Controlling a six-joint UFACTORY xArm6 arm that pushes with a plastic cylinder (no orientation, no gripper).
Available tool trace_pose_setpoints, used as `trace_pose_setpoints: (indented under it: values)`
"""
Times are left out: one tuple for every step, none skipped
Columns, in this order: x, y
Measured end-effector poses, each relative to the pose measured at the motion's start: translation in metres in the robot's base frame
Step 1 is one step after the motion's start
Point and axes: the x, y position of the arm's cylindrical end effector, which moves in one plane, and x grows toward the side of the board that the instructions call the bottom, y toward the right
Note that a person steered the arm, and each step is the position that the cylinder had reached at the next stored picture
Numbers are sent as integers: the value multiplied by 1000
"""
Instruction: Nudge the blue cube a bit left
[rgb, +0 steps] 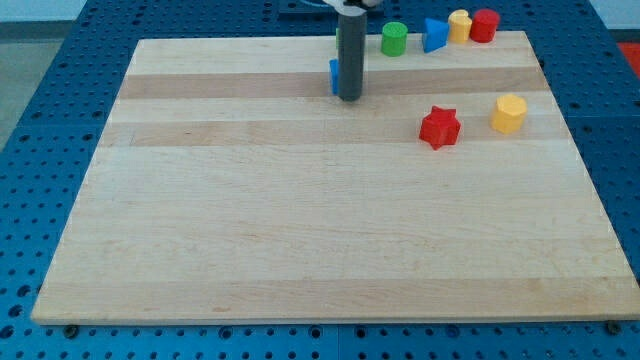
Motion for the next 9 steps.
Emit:
trace_pose_setpoints:
  values:
    - [-12,-18]
    - [-23,-35]
    - [-14,-22]
    - [0,24]
    - [-2,59]
    - [-23,59]
    - [-45,54]
    - [-49,48]
    - [-48,45]
